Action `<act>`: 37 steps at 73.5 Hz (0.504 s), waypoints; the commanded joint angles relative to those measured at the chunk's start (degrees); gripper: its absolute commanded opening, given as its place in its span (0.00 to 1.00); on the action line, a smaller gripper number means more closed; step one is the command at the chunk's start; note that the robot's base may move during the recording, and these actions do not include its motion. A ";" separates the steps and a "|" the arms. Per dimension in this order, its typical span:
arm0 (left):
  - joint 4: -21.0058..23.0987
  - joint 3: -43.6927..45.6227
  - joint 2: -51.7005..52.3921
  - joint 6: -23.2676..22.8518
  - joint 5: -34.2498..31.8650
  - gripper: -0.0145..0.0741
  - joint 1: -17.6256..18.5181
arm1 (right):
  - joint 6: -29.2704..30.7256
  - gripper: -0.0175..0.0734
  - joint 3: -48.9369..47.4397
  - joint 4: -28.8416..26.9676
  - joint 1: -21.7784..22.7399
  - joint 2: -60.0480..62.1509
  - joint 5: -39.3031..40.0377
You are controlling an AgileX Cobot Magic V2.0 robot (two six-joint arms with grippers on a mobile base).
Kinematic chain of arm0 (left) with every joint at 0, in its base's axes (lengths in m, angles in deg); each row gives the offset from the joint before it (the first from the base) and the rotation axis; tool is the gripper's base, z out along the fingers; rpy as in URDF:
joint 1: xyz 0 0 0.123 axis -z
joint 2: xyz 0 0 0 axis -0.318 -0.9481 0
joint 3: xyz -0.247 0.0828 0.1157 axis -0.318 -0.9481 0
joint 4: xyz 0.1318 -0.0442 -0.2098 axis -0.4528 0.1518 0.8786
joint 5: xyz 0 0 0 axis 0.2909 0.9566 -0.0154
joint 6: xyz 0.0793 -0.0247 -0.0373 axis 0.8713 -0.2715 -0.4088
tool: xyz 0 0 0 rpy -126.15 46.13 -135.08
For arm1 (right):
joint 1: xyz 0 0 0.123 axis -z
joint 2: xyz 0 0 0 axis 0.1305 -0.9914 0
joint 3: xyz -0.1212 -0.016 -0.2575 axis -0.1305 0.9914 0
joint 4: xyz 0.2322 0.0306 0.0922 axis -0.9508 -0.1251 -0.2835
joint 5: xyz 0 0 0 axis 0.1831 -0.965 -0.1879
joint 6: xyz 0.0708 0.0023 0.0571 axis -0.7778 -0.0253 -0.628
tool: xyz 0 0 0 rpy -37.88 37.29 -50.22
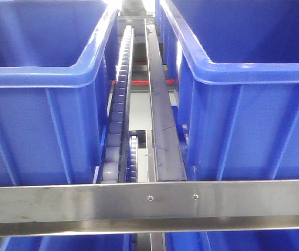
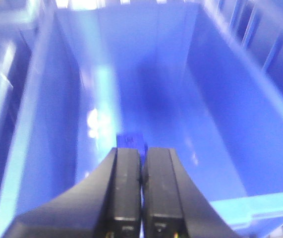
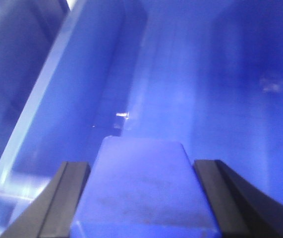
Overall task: Pick and sort blue part to right shelf
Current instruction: 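Open the left gripper to drop its part into the bin below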
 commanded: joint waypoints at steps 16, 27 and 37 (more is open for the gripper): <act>0.31 -1.02 8.02 -0.21 -2.15 0.30 -0.05 | 0.02 0.43 -22.50 2.85 0.43 -30.54 -4.78; 0.31 -1.14 9.53 -0.21 0.43 0.30 -0.05 | 0.02 0.43 -31.56 5.34 1.17 -45.59 -7.38; 0.31 -1.14 9.53 -0.21 0.52 0.30 -0.05 | 0.07 0.43 -40.51 6.34 1.24 -58.22 -12.27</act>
